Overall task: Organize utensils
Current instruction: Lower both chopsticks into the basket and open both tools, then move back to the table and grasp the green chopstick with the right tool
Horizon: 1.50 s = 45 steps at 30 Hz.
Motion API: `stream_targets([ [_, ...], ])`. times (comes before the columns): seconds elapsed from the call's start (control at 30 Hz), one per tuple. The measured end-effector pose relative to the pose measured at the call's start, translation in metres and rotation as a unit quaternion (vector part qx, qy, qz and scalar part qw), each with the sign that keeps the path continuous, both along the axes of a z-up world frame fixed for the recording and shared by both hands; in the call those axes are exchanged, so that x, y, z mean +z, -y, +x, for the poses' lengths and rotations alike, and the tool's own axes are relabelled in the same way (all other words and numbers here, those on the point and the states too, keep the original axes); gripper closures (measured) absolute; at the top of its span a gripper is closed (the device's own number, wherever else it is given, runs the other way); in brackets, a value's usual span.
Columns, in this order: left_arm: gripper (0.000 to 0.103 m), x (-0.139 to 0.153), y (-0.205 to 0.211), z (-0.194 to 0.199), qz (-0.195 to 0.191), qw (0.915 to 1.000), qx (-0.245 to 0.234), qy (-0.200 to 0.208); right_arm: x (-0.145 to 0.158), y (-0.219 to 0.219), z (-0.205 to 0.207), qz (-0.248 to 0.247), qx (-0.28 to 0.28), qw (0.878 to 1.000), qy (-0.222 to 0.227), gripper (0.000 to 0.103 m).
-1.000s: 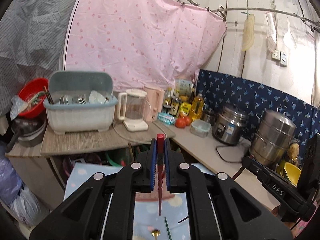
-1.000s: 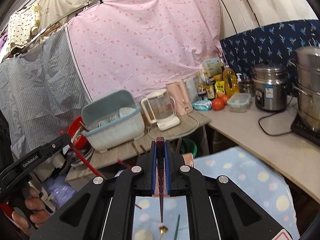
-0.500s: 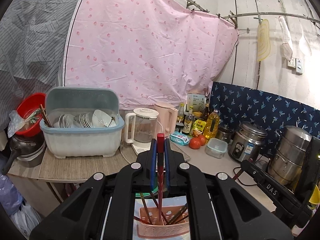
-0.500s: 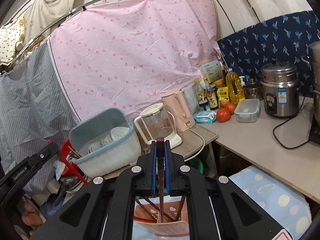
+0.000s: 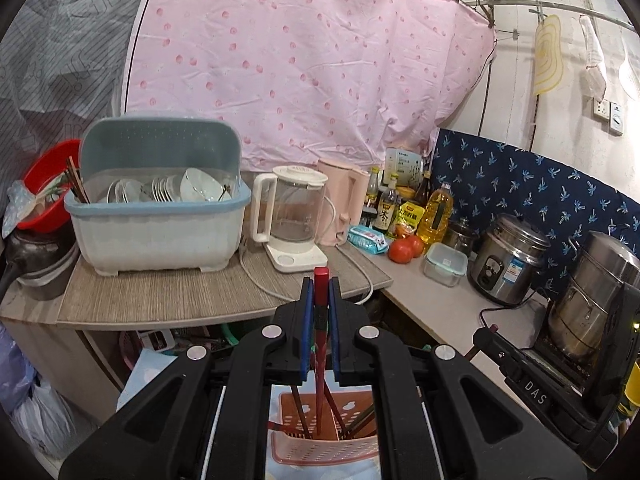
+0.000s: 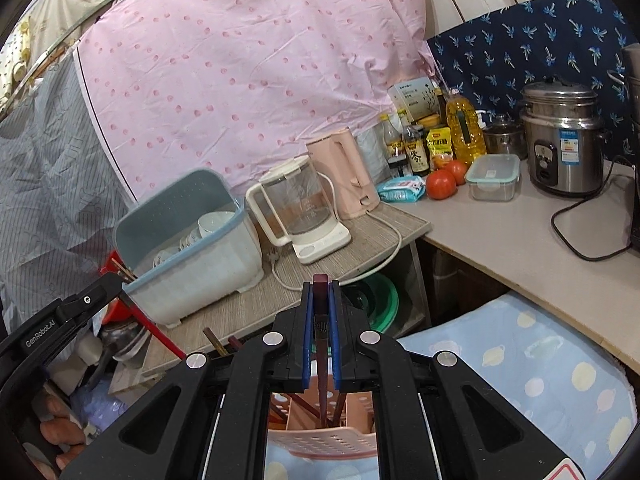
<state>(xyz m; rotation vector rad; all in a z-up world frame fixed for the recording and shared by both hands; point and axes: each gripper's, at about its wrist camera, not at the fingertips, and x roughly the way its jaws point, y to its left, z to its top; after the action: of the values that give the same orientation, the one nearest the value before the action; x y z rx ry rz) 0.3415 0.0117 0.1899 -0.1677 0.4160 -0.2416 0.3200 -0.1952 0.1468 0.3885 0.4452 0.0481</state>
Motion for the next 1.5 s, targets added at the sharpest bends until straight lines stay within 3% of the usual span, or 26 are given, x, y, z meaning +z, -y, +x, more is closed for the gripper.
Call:
stream_targets([
  [0.2,0.095,-0.010,-0.002,-0.001,-0.004,0.9999,-0.002,-0.011,-0.009,0.000,-0.003,0.001,0.004,1.000,-0.014,0.093],
  [0.27,0.080,-0.012,-0.003,-0.004,-0.009,0.9999,-0.001,-0.014,-0.007,0.000,-0.008,-0.002,0.001,1.000,-0.009,0.089],
  [0.3,0.058,-0.012,-0.004,-0.006,-0.010,0.9998,0.003,-0.015,-0.005,0.000,-0.010,-0.005,-0.001,1.000,-0.007,0.086],
  [0.33,0.050,-0.012,-0.006,-0.010,-0.011,0.9998,0.009,-0.011,-0.004,0.000,-0.014,-0.007,-0.002,1.000,-0.005,0.080],
  [0.57,0.043,-0.018,-0.021,-0.038,-0.020,0.9994,0.012,-0.024,0.002,0.004,-0.055,-0.001,0.000,1.000,0.002,0.071],
  [0.77,0.037,-0.040,-0.025,-0.081,-0.010,0.9988,0.001,-0.048,-0.020,0.000,-0.104,0.006,0.009,1.000,-0.020,0.071],
  [0.93,0.035,-0.077,-0.025,-0.123,0.003,0.9961,-0.009,-0.088,-0.059,-0.008,-0.150,0.015,0.018,0.998,-0.066,0.071],
  [1.17,0.035,-0.149,-0.024,-0.184,0.005,0.9857,-0.022,-0.167,-0.126,-0.022,-0.215,0.025,0.030,0.989,-0.143,0.071],
  [1.37,0.035,-0.204,-0.021,-0.225,0.021,0.9754,-0.023,-0.218,-0.180,-0.047,-0.259,-0.006,0.050,0.978,-0.204,0.071],
  [1.5,0.035,-0.229,-0.020,-0.243,0.031,0.9708,-0.022,-0.237,-0.201,-0.063,-0.273,-0.026,0.061,0.973,-0.220,0.071],
])
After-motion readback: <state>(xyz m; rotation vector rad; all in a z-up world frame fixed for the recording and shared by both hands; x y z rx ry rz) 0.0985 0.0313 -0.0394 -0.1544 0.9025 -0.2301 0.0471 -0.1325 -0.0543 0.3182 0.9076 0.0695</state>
